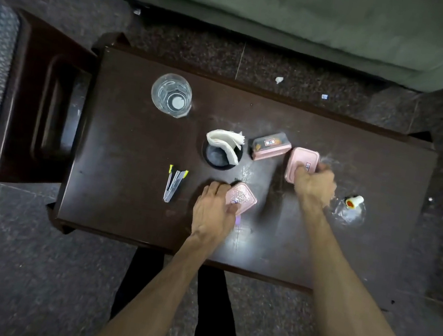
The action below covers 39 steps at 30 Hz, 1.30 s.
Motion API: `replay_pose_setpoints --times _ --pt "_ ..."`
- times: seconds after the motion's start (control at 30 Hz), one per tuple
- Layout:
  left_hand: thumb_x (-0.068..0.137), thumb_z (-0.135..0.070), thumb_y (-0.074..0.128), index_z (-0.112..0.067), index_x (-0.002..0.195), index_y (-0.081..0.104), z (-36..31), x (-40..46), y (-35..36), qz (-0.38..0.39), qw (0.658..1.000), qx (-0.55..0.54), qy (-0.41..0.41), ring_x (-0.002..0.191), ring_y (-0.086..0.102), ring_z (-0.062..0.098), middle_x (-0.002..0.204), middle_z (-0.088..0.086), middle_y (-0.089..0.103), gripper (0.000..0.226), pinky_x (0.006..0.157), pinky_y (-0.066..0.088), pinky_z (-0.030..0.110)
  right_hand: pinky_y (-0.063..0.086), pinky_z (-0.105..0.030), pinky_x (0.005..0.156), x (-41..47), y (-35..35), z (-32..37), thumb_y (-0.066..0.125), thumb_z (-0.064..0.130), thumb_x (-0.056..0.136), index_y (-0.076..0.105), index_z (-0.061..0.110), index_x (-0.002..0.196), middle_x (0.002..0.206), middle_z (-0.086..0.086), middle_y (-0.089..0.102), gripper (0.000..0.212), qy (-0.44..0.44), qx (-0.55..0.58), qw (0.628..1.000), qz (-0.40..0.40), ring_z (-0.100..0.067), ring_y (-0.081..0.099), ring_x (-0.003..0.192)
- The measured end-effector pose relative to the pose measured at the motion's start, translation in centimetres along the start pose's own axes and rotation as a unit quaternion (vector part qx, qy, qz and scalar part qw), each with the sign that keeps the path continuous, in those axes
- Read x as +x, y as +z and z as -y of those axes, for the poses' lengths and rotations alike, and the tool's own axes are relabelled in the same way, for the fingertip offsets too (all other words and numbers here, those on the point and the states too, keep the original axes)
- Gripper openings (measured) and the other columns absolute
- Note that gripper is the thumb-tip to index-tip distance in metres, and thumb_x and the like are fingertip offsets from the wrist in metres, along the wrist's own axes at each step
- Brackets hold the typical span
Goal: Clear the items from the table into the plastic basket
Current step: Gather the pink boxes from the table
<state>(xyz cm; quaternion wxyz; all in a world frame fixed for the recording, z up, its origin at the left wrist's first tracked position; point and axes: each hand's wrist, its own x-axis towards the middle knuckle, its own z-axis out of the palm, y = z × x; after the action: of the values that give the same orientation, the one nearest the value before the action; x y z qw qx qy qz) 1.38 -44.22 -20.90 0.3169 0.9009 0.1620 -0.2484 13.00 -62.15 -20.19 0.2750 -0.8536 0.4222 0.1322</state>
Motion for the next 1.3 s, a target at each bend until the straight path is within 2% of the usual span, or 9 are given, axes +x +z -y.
replay_pose_setpoints --times 0.2,0.4,0.53,0.63,0.73,0.8,0.9,1.1,1.3 --pt "0.091 -0.016 0.07 -0.01 0.121 0.067 0.3 -0.2 0.1 -0.044 0.996 -0.075 -0.029 0.116 0.056 0.031 0.126 0.007 0.062 0.031 0.103 0.043 0.04 0.051 -0.03 0.098 1.2 -0.1 -1.5 0.073 0.027 0.088 0.077 0.017 0.111 0.113 -0.011 0.077 0.026 0.047 0.085 0.995 -0.023 -0.029 0.071 0.11" --pt "0.086 -0.01 0.071 -0.01 0.111 0.069 0.5 -0.5 -0.9 -0.064 0.989 -0.129 -0.011 0.108 0.059 0.03 0.117 0.006 0.063 0.025 0.098 0.048 0.048 0.06 -0.047 0.093 -1.0 -0.9 -4.4 0.069 0.003 0.091 0.073 -0.001 0.107 0.097 -0.014 0.072 0.017 0.062 0.258 0.964 0.014 -0.022 0.066 0.09" --pt "0.081 -0.006 0.071 -0.011 0.105 0.069 1.3 -1.7 -1.7 -0.087 0.981 -0.175 -0.001 0.1 0.062 0.03 0.11 0.003 0.062 0.024 0.092 0.051 0.05 0.061 -0.045 0.087 -5.5 -1.2 -5.5 0.068 -0.002 0.086 0.076 0.012 0.087 0.087 -0.009 0.073 0.016 0.072 0.275 0.958 0.027 -0.022 0.067 0.087" --pt "0.082 -0.006 0.076 -0.013 0.107 0.069 2.7 -3.0 -2.8 -0.117 0.964 -0.24 -0.008 0.091 0.063 0.022 0.105 -0.001 0.062 0.026 0.086 0.054 0.043 0.062 -0.032 0.068 -9.4 -0.5 -5.2 0.062 -0.01 0.087 0.073 0.015 0.076 0.071 0.004 0.071 0.029 0.081 0.303 0.948 0.047 -0.022 0.064 0.081" --pt "0.081 -0.007 0.08 -0.018 0.107 0.07 4.1 -4.2 -4.2 -0.145 0.943 -0.297 -0.032 0.089 0.063 0.011 0.103 -0.006 0.064 0.03 0.081 0.053 0.026 0.056 -0.019 0.051 -13.1 0.8 -4.2 0.058 -0.013 0.09 0.072 -0.001 0.091 0.074 -0.006 0.068 0.019 0.072 0.318 0.942 0.079 -0.022 0.059 0.078" --pt "0.081 -0.01 0.082 -0.02 0.106 0.072 5.5 -5.2 -5.4 -0.169 0.927 -0.329 -0.06 0.088 0.063 0.005 0.1 -0.01 0.064 0.028 0.08 0.049 0.016 0.055 -0.018 0.05 -15.5 1.9 -3.3 0.058 -0.014 0.091 0.071 -0.007 0.098 0.08 -0.009 0.066 0.017 0.056 0.306 0.945 0.1 -0.022 0.057 0.077" --pt "0.086 -0.016 0.082 -0.017 0.105 0.073 8.3 -6.6 -7.7 -0.212 0.903 -0.358 -0.103 0.089 0.063 0.009 0.099 -0.007 0.065 0.022 0.082 0.05 0.02 0.057 -0.026 0.055 -19.0 3.7 -1.3 0.058 -0.016 0.091 0.071 -0.008 0.1 0.082 -0.011 0.066 0.017 0.029 0.291 0.946 0.139 -0.023 0.056 0.078" --pt "0.086 -0.025 0.079 -0.019 0.102 0.073 14.4 -7.3 -16.2 -0.312 0.847 -0.393 -0.178 0.09 0.061 0.0 0.099 -0.006 0.067 0.019 0.08 0.046 0.011 0.058 -0.05 0.082 -26.8 8.7 6.3 0.064 -0.011 0.09 0.075 0.019 0.086 0.087 -0.01 0.073 0.032 -0.084 0.229 0.944 0.22 -0.02 0.062 0.081" --pt "0.085 -0.015 0.083 -0.02 0.105 0.071 21.1 -6.1 -29.0 -0.45 0.758 -0.416 -0.224 0.086 0.066 0.015 0.101 0.006 0.074 0.023 0.081 0.055 0.026 0.053 -0.027 0.07 -36.2 13.9 19.4 0.063 0.002 0.092 0.075 0.028 0.092 0.085 0.011 0.075 0.028 -0.292 0.185 0.893 0.289 -0.005 0.065 0.076"
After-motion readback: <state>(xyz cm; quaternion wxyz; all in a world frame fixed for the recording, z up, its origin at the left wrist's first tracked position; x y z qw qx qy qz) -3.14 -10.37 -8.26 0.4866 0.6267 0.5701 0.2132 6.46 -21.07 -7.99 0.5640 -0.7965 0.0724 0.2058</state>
